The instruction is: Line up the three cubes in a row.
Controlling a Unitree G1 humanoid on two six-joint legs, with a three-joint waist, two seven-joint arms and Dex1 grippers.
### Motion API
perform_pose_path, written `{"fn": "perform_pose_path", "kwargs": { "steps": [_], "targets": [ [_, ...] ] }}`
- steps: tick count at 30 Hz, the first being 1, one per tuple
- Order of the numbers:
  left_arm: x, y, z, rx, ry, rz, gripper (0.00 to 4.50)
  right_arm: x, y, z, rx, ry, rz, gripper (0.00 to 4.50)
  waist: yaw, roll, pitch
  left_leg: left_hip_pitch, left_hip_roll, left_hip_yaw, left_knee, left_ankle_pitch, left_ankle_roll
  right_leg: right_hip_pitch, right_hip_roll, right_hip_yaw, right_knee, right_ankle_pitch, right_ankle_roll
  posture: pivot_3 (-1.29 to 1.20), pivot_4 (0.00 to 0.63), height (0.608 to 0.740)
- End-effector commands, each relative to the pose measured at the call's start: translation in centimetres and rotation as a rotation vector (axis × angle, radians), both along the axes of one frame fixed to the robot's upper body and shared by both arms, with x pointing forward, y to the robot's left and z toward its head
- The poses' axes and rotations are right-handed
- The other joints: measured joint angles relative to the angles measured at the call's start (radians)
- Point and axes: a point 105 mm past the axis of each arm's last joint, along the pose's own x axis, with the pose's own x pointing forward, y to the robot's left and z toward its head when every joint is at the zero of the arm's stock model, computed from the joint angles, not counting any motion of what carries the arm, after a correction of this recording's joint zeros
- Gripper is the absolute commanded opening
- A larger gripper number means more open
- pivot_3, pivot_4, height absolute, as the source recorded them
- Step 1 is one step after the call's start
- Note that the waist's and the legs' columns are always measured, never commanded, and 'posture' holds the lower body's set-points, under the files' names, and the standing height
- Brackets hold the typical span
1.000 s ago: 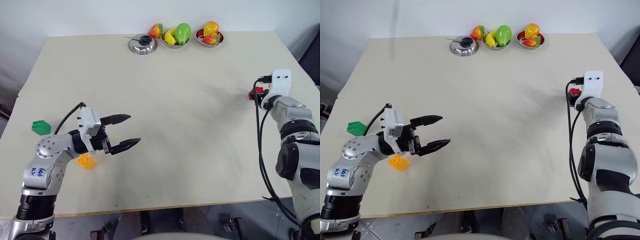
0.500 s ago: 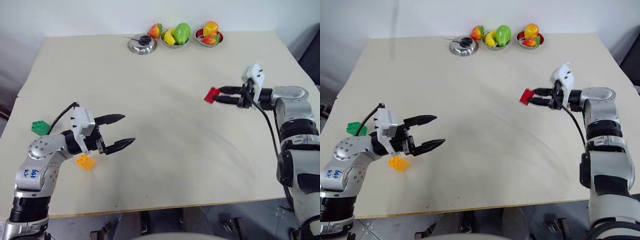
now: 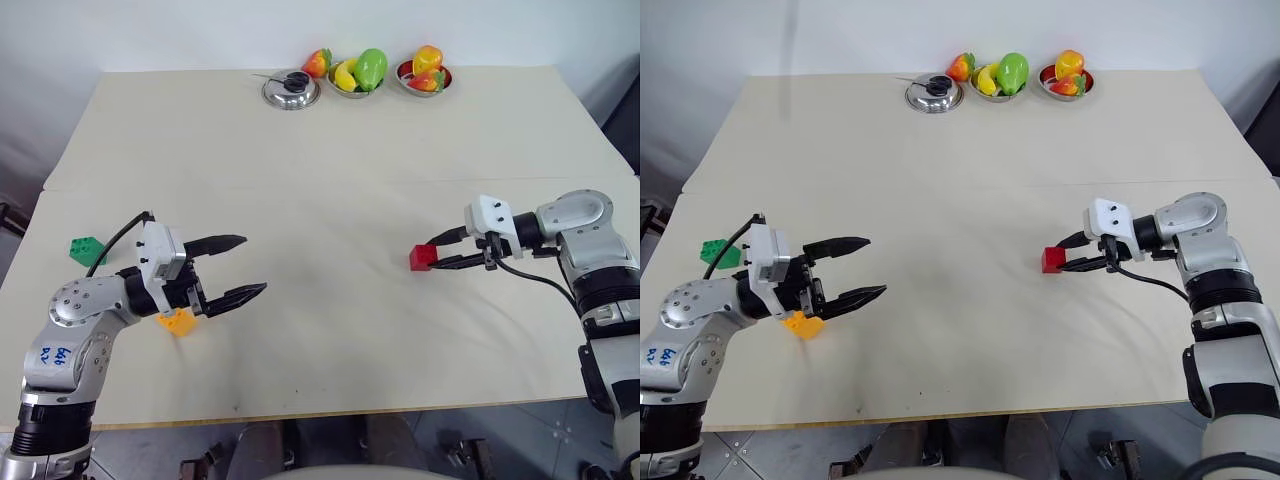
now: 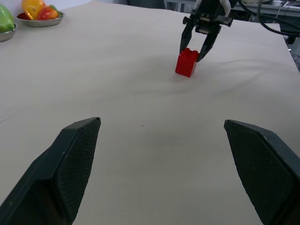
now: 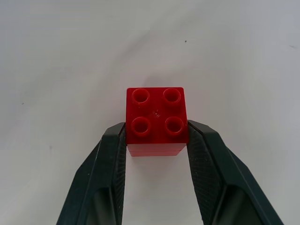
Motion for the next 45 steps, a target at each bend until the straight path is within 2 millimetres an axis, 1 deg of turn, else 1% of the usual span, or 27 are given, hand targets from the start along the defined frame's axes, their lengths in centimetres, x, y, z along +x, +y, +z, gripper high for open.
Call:
{"fn": "perform_pose_path", "kwargs": {
  "steps": [1, 4, 8, 11, 14, 16, 17, 19, 21, 22, 24, 26, 28, 32, 35, 37, 40, 43, 45],
  "targets": [
    [-0.5, 0.1, 1.0, 0.008, -0.042, -0.017, 4.5, -1.1, -1.5, -0.5, -0.034, 0.027, 0.029, 1.61, 0.001, 0.0, 0.0, 0.0, 0.0, 0.0, 0.0, 0.0, 0.0, 0.0, 0.0, -0.001, 0.0, 0.0, 0.0, 0.0, 0.15, 0.74],
    [-0.5, 0.3, 1.0, 0.011, -0.04, -0.015, 4.5, -1.2, -2.1, -0.5, -0.034, 0.038, 0.013, 1.61, 0.004, 0.0, 0.0, 0.0, 0.0, -0.002, 0.0, 0.0, 0.0, 0.001, 0.0, -0.002, 0.0, 0.0, 0.0, 0.0, 0.15, 0.74],
    [-0.3, 0.5, 0.9, 0.013, -0.037, -0.014, 4.5, -1.0, -1.8, -0.3, -0.007, 0.068, -0.003, 1.61, 0.003, 0.0, 0.0, 0.0, 0.0, -0.004, 0.001, 0.0, 0.0, 0.004, 0.0, -0.004, -0.002, 0.0, 0.0, 0.0, 0.15, 0.74],
    [-0.2, 0.7, 0.9, 0.017, -0.034, -0.014, 4.5, -0.8, -1.3, -0.1, 0.013, 0.049, 0.011, 2.46, 0.003, 0.0, 0.0, 0.0, 0.0, -0.005, 0.002, 0.0, 0.0, 0.005, 0.0, -0.005, -0.003, 0.0, 0.0, 0.0, 0.15, 0.74],
    [-0.1, 0.9, 0.8, 0.023, -0.036, -0.009, 4.5, -0.9, -1.3, 0.2, 0.013, 0.038, 0.016, 3.54, 0.002, 0.0, 0.0, 0.0, 0.0, -0.006, 0.002, 0.0, 0.0, 0.005, 0.0, -0.006, -0.003, 0.0, 0.0, 0.0, 0.15, 0.74],
    [0.0, 1.3, 1.0, 0.016, -0.049, 0.013, 4.5, -0.8, -1.3, 0.9, 0.035, -0.006, 0.026, 4.21, 0.002, 0.0, 0.0, 0.0, 0.0, -0.006, 0.002, 0.0, 0.0, 0.006, 0.0, -0.007, -0.004, 0.0, 0.0, 0.0, 0.15, 0.74],
    [0.0, 1.9, 1.3, -0.001, -0.06, 0.036, 4.5, -0.9, -1.2, 1.7, 0.07, -0.042, 0.036, 4.47, 0.001, 0.0, 0.0, 0.0, 0.0, -0.007, 0.002, 0.0, 0.0, 0.006, 0.0, -0.007, -0.004, 0.0, 0.0, 0.0, 0.15, 0.74],
    [-0.3, 3.1, 1.5, -0.011, -0.085, 0.071, 4.5, -1.2, -0.9, 3.0, 0.151, -0.077, 0.054, 4.47, 0.0, 0.0, 0.0, 0.0, 0.0, -0.007, 0.002, 0.0, 0.0, 0.006, 0.0, -0.007, -0.004, 0.0, 0.0, 0.0, 0.15, 0.74],
    [-0.7, 4.8, 1.5, -0.02, -0.079, 0.135, 4.5, -2.3, -0.4, 4.1, 0.249, -0.085, 0.097, 4.47, 0.0, 0.001, 0.001, 0.0, 0.001, -0.009, 0.001, 0.0, -0.001, 0.007, -0.001, -0.009, -0.005, 0.0, 0.0, 0.0, 0.15, 0.74],
    [-0.8, 5.9, 1.5, -0.035, -0.081, 0.184, 4.5, -2.9, -0.1, 4.6, 0.299, -0.09, 0.117, 4.47, 0.0, 0.001, 0.001, 0.0, 0.001, -0.01, 0.001, 0.0, -0.001, 0.007, -0.001, -0.01, -0.005, 0.0, 0.0, 0.0, 0.15, 0.74],
    [-1.1, 8.5, 2.0, -0.07, -0.111, 0.318, 4.5, -3.6, 0.3, 4.8, 0.36, -0.08, 0.136, 4.47, 0.0, 0.001, 0.001, 0.0, 0.002, -0.013, 0.001, -0.001, -0.002, 0.01, -0.002, -0.014, -0.006, -0.001, -0.001, 0.0, 0.15, 0.74],
    [-2.0, 11.1, 2.1, -0.098, -0.133, 0.444, 4.5, -4.6, 0.9, 4.8, 0.428, -0.053, 0.168, 4.47, -0.001, 0.0, 0.001, 0.0, 0.003, -0.014, 0.002, -0.001, -0.002, 0.011, -0.002, -0.015, -0.008, -0.001, -0.001, 0.0, 0.15, 0.74],
    [-3.1, 13.5, 1.8, -0.104, -0.147, 0.564, 4.5, -5.2, 1.7, 4.9, 0.505, -0.048, 0.175, 4.47, 0.0, 0.0, 0.001, 0.0, 0.003, -0.015, 0.002, -0.001, -0.002, 0.013, -0.003, -0.016, -0.01, -0.001, -0.001, 0.0, 0.15, 0.74],
    [-7.0, 18.9, -0.1, -0.151, -0.13, 0.857, 4.5, -7.0, 3.7, 4.1, 0.624, -0.037, 0.183, 4.47, 0.007, 0.0, 0.001, 0.001, 0.003, -0.016, 0.001, -0.002, -0.001, 0.014, -0.007, -0.017, -0.011, 0.0, -0.001, 0.0, 0.15, 0.74],
    [-9.5, 21.9, -1.0, -0.192, -0.125, 1.03, 4.5, -8.0, 5.2, 4.0, 0.691, -0.042, 0.194, 4.47, 0.02, 0.0, 0.001, 0.0, 0.002, -0.016, 0.002, -0.004, -0.001, 0.014, -0.007, -0.018, -0.014, 0.0, -0.001, 0.0, 0.15, 0.74],
    [-10.9, 23.3, -1.5, -0.223, -0.122, 1.124, 4.5, -8.4, 5.9, 4.2, 0.726, -0.057, 0.195, 4.47, 0.023, 0.0, 0.001, 0.001, 0.001, -0.016, 0.002, -0.004, -0.001, 0.014, -0.009, -0.018, -0.014, 0.0, -0.001, 0.0, 0.15, 0.74],
    [-12.5, 25.0, -2.6, -0.248, -0.117, 1.238, 4.5, -8.4, 6.4, 4.5, 0.767, -0.084, 0.181, 4.47, 0.032, -0.001, 0.001, 0.001, -0.002, -0.018, 0.002, -0.004, 0.001, 0.014, -0.013, -0.02, -0.014, 0.0, -0.001, 0.0, 0.15, 0.74],
    [-13.1, 25.0, -4.8, -0.247, -0.026, 1.253, 4.5, -8.8, 6.4, 4.3, 0.781, -0.086, 0.181, 4.47, 0.038, -0.003, 0.0, 0.001, -0.002, -0.019, 0.002, -0.006, 0.002, 0.015, -0.014, -0.02, -0.014, 0.0, -0.001, 0.0, 0.15, 0.74],
    [-13.1, 24.9, -5.5, -0.247, -0.013, 1.255, 4.5, -8.8, 6.3, 4.3, 0.781, -0.092, 0.166, 4.47, 0.038, -0.003, 0.0, 0.001, -0.002, -0.018, 0.001, -0.007, 0.002, 0.015, -0.014, -0.021, -0.015, 0.0, -0.001, 0.0, 0.15, 0.74]
  ]
}}
